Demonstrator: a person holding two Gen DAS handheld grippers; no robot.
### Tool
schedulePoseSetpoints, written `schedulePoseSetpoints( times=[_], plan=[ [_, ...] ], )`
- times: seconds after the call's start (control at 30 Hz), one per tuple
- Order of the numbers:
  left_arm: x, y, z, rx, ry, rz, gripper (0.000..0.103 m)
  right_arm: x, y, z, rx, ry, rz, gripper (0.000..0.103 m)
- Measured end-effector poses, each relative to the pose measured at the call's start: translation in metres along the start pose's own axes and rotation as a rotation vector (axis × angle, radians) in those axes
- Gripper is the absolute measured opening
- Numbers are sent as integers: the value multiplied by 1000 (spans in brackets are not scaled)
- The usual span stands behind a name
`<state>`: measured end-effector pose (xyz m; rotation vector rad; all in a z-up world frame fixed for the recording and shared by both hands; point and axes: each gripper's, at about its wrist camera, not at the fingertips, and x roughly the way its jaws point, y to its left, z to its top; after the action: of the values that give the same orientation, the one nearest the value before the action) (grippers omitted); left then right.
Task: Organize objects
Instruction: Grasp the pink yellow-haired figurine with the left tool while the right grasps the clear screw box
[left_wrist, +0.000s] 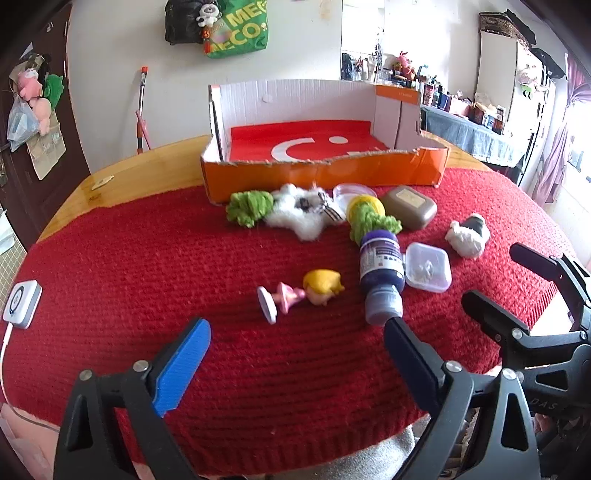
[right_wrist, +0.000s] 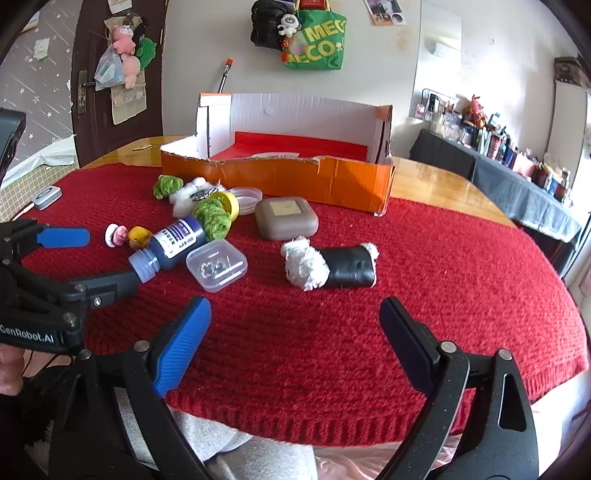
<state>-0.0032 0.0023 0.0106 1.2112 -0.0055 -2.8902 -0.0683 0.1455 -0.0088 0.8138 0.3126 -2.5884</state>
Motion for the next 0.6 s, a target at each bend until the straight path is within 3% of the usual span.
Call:
schedulePoseSetpoints(
  times=[0.17, 0.6],
  plan=[
    [-2, 7, 3, -11, -6, 7, 89, 5, -3, 4, 28, 24, 54, 77],
    [9, 14, 10, 2, 9, 18, 77, 21, 19, 13, -36, 42, 137, 68]
  ],
)
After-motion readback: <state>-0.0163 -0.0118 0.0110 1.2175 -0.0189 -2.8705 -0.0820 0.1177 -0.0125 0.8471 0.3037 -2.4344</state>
